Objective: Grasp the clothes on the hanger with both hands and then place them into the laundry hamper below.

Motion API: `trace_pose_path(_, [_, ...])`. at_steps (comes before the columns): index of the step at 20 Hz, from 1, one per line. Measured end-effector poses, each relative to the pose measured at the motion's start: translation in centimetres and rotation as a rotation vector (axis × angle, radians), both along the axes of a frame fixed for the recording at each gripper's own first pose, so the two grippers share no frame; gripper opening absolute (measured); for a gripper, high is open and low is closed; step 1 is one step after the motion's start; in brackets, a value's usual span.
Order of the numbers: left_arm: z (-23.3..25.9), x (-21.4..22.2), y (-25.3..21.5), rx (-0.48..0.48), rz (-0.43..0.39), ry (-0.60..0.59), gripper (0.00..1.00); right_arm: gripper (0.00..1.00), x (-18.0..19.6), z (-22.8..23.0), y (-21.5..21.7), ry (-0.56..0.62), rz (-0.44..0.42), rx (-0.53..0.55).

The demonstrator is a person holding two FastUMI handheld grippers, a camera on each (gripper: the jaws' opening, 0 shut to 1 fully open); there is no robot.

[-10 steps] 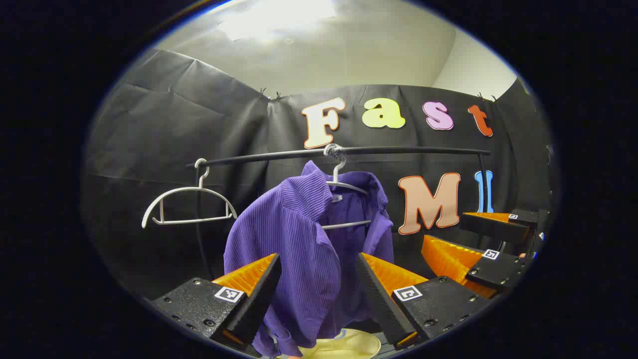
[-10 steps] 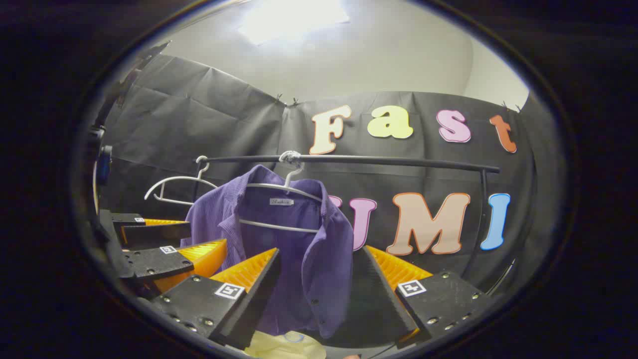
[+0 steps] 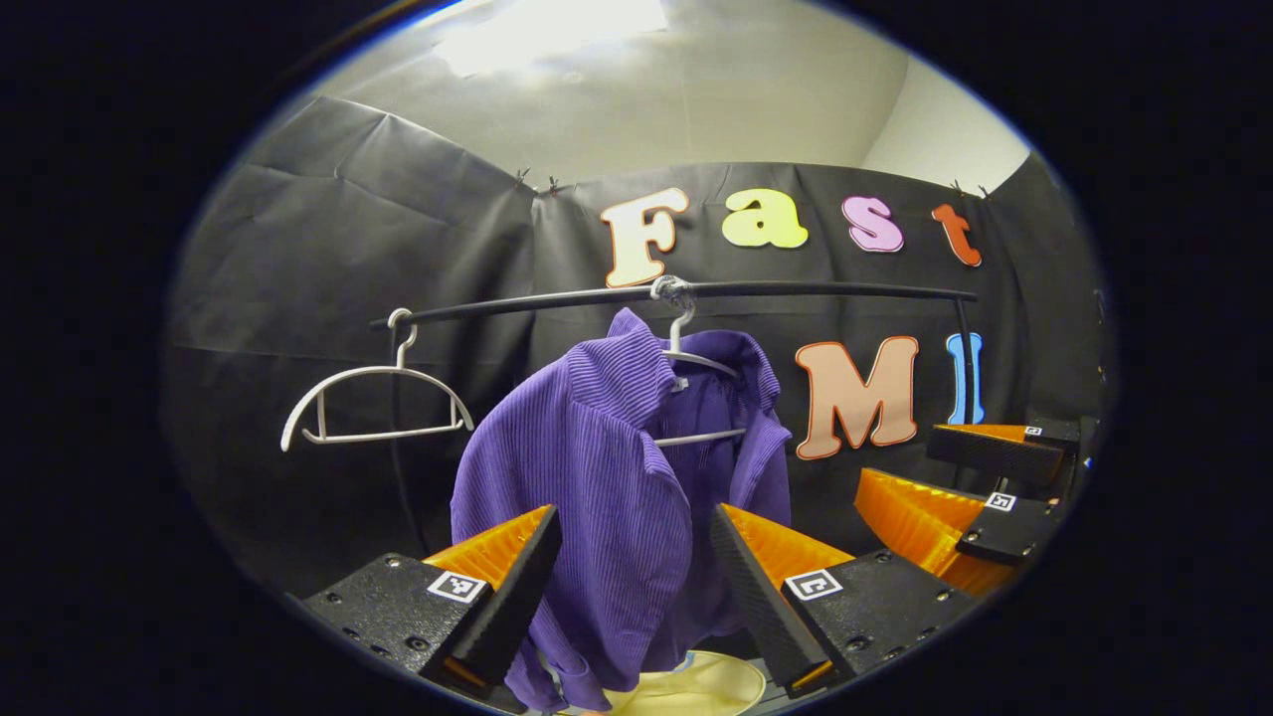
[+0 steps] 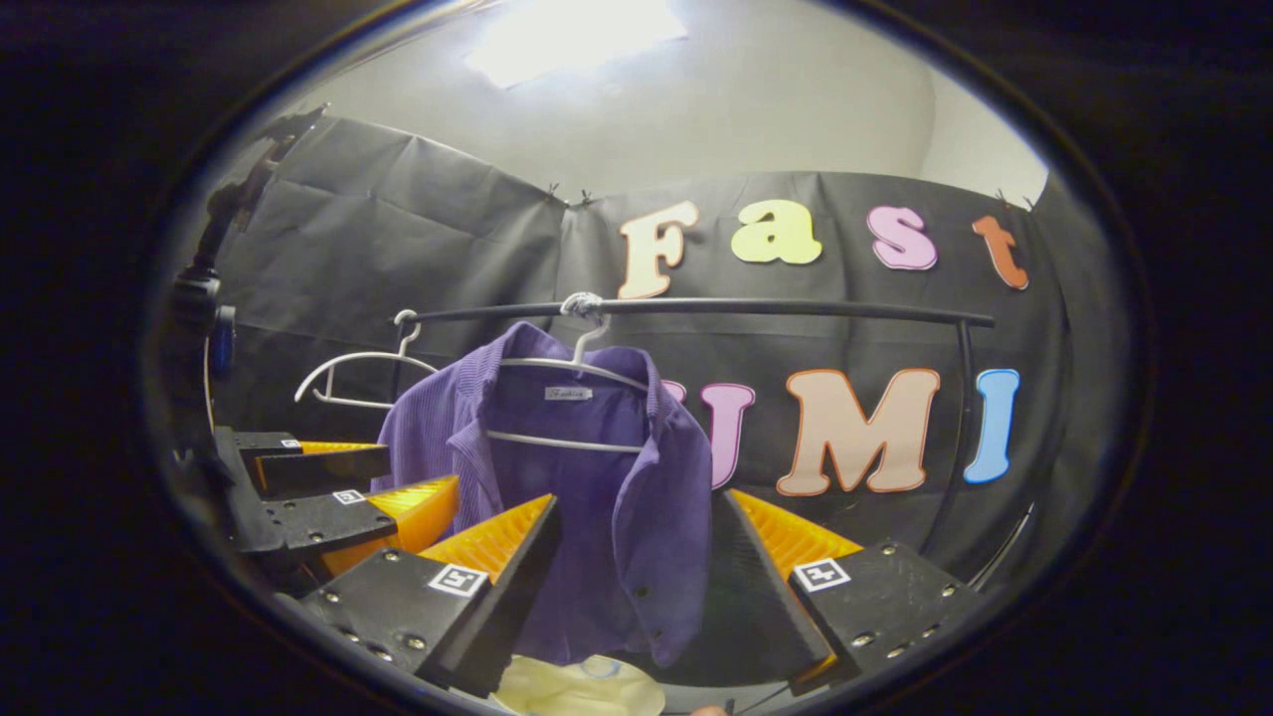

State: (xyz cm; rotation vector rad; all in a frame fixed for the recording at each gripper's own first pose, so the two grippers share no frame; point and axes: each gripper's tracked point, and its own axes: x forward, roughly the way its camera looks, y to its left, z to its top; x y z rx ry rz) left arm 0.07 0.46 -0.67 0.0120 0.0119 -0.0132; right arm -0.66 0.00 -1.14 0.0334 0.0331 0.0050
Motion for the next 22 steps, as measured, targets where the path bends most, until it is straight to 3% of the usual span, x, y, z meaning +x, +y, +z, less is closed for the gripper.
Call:
trace_pose_path(4, [-0.9, 0.5, -0.4, -0.001, -0.016, 0.025, 0.92, 0.96, -0.1, -0.5, -0.1, 0.008, 0.0, -0.024])
trace_pose_path(13, [-3.8, 4.2, -0.8, 0.047, 0.049, 0.034, 0.94, 0.96, -0.5, -0.4, -2.7, 0.01, -0.063, -0.033])
trace_pose_path(18, [-6.5, 6.2, 0.3, 0.067, 0.128, 0.071, 0.99, 0.96, -0.7, -0.1, -4.2, 0.006, -0.1, -0.056])
trace_pose_path(22, [-8.3, 7.2, 1.9, 0.051, 0.184, 0.111, 0.97, 0.96, -0.3, -0.4, -4.6, 0.013, -0.108, -0.063])
